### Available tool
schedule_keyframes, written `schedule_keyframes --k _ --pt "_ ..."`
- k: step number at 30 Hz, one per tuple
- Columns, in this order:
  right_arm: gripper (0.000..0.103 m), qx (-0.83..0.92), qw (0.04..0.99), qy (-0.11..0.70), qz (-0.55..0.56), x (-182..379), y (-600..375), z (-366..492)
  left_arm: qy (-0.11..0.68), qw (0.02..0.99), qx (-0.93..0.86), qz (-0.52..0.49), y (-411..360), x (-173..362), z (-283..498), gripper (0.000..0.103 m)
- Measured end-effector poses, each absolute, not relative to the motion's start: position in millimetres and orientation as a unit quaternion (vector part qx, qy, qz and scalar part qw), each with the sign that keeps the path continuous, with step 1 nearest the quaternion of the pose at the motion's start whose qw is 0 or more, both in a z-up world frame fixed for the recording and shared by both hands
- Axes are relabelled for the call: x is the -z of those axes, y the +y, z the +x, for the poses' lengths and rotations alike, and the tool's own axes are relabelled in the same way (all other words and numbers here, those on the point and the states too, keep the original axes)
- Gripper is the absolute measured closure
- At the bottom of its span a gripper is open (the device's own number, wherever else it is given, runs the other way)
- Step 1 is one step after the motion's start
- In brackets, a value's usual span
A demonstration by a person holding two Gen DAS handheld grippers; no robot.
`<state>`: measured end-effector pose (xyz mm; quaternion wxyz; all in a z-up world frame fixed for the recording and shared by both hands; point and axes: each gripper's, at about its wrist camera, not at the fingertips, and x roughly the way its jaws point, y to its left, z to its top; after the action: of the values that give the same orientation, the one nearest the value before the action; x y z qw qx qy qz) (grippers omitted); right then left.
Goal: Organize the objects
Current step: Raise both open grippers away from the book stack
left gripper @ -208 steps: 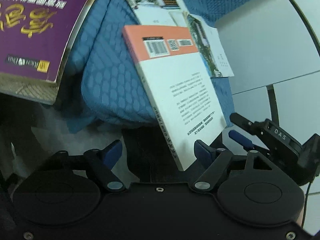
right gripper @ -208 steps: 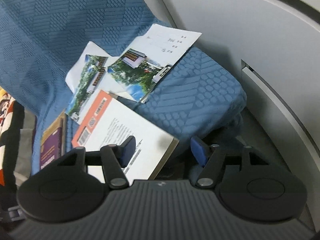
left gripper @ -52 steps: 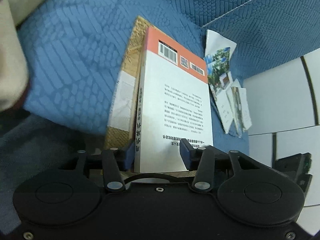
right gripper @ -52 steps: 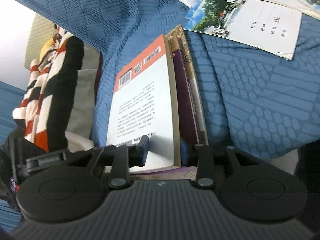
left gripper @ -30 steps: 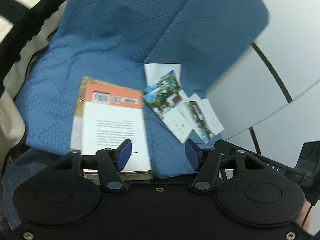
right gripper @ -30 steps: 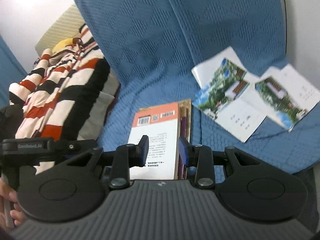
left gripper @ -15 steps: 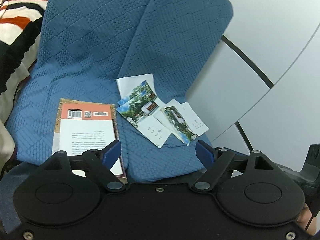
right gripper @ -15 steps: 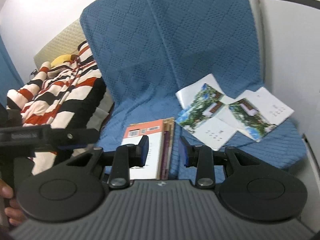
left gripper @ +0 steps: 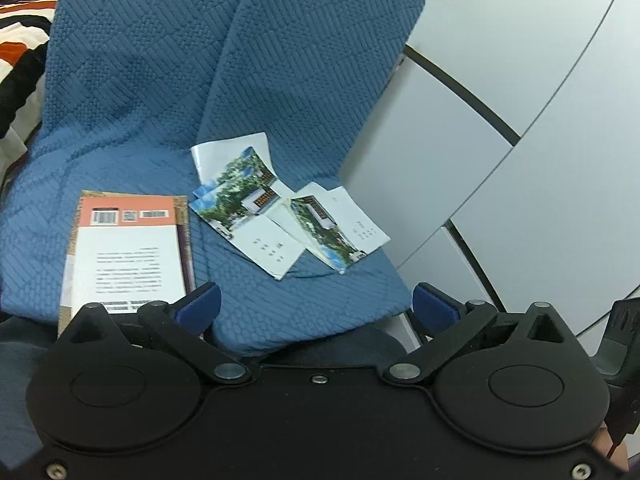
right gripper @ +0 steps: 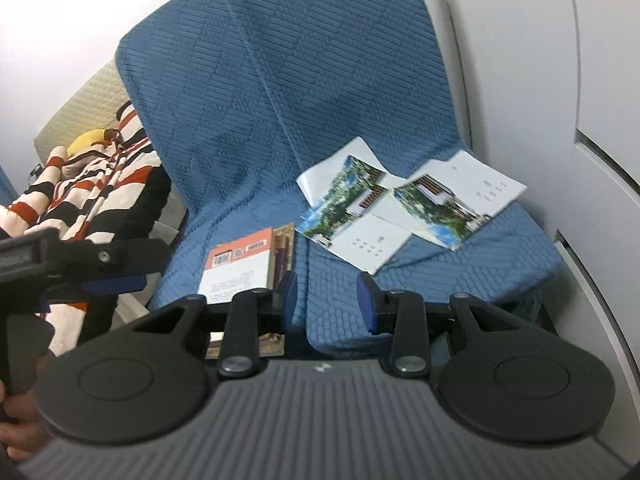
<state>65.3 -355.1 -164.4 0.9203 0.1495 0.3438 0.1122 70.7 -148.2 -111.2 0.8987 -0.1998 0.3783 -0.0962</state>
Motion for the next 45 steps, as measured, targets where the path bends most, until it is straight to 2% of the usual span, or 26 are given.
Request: schedule_keyframes --k 1,3,4,5,27,45 --pt "0.064 -0.108 0.921 0.345 0.147 165.1 -357.7 64.1 0.378 0.899 0.098 -0.198 -152.9 111.2 71.0 0.001" --pt "0.041 -0.096 0.922 0.346 0.146 166.1 -364.4 61.2 0.376 0.901 0.099 -0.194 -162.1 111.6 72.4 0.001" --pt "0.024 -0.089 0.922 0.345 0.148 167.0 -368.1 59.5 0.376 0.9 0.1 -0.194 -166.0 112.2 74.1 0.001" --pt "0.019 -0.083 0.923 0.344 0.15 167.6 -371.7 58.4 0.377 0.9 0.1 -0.195 -170.0 113.3 75.3 0.001" --pt "0.021 -0.048 0.916 0.355 0.182 187.1 -422.6 58.2 0.375 0.904 0.106 -0.177 -218.0 124.4 108.4 0.001" --pt "0.021 -0.025 0.89 0.396 0.225 240.6 -444.9 117.1 0.42 0.887 0.082 -0.175 -231.7 170.9 204.3 0.001"
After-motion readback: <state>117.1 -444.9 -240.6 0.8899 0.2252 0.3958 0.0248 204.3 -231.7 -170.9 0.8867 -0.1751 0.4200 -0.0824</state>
